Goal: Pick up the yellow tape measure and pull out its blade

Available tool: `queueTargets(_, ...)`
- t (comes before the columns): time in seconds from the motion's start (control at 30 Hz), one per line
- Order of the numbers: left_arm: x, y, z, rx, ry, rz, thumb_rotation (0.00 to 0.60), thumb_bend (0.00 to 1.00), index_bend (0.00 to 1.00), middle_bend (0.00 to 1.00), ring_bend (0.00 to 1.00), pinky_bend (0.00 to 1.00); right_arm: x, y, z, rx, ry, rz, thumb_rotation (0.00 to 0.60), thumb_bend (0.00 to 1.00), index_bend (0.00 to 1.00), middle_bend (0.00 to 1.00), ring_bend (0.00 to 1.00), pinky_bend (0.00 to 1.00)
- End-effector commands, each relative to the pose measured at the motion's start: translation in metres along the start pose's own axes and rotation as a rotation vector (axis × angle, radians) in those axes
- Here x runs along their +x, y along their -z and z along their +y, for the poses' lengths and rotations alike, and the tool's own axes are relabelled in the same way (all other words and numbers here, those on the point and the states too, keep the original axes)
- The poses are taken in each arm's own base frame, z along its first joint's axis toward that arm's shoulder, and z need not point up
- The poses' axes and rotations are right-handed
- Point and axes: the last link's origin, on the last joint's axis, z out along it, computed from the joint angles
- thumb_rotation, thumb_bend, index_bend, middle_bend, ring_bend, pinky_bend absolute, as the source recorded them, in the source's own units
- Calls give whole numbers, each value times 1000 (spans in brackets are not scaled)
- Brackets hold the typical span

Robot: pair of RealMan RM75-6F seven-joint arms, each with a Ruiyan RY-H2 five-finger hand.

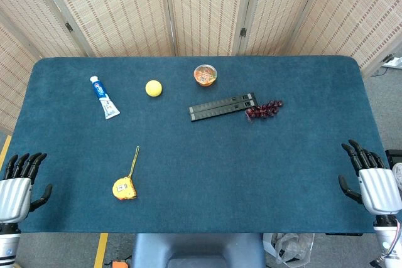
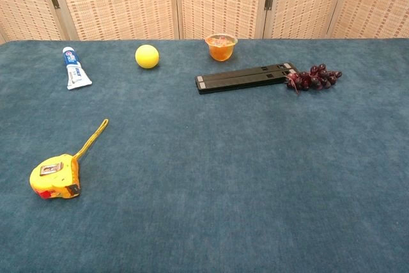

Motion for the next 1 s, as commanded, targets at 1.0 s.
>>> queueTargets(1.0, -14, -67, 85, -554, -26, -309, 600, 447, 198, 201, 124, 51, 11, 0, 2, 1, 3, 30, 600, 449, 101, 124, 174, 191)
